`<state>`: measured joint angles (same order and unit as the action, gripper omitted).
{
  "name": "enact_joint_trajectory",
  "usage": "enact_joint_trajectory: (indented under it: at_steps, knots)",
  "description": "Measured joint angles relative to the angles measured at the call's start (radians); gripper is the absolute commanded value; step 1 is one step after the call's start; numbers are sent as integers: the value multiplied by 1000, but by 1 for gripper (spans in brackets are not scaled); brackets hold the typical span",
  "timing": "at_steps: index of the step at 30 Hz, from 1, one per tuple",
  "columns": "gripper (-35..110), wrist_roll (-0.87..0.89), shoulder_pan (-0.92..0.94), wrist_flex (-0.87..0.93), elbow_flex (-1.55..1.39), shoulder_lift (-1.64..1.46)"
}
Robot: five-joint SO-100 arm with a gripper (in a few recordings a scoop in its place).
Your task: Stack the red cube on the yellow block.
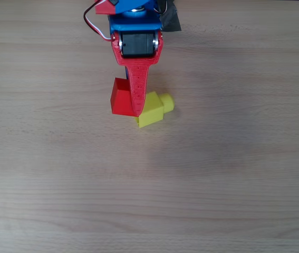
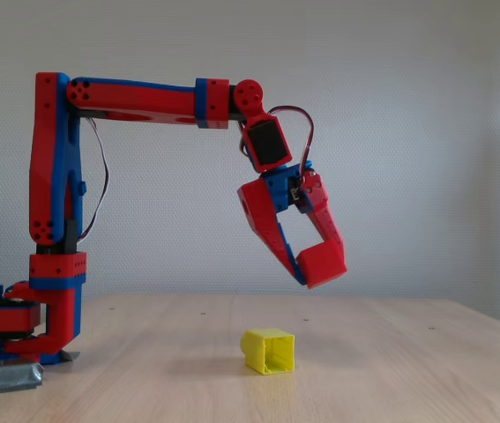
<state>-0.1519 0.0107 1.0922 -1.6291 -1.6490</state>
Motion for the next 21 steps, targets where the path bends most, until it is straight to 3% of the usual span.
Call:
enact_joint_trajectory:
  at_steps: [21]
  knots:
    - [0,3,-48,35,-199,-252]
